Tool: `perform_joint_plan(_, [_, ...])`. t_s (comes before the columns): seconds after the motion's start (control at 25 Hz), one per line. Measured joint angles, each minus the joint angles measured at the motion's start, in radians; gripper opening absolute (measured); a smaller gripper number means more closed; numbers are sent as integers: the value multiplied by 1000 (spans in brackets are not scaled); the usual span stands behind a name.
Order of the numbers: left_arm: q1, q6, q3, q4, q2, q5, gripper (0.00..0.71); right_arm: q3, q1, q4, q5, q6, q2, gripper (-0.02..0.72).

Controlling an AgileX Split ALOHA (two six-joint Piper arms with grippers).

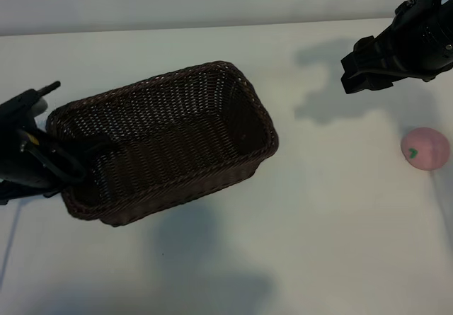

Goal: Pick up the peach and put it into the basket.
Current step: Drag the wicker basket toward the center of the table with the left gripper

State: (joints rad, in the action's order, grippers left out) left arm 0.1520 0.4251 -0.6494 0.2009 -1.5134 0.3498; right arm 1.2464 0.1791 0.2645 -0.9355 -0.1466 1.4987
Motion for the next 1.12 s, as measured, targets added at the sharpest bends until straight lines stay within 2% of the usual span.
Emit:
perform_joint_plan(0.36, [0, -292, 9, 324, 54, -13, 160, 0, 0, 0, 0, 0, 0, 593])
perform_joint_plan(0.48, [0, -384, 9, 396, 62, -19, 160, 0, 0, 0, 0, 0, 0, 593])
perform_joint_plan(0.6, [-3, -446, -21, 410, 62, 13, 160, 0, 0, 0, 0, 0, 0, 593])
perform_joint_plan(0.8, [-32, -518, -150, 410, 50, 103, 160, 0, 0, 0, -2, 0, 0, 593])
perform_joint_plan(1.12, [-39, -550, -291, 364, -85, 188, 160, 0, 0, 0, -6, 0, 0, 593])
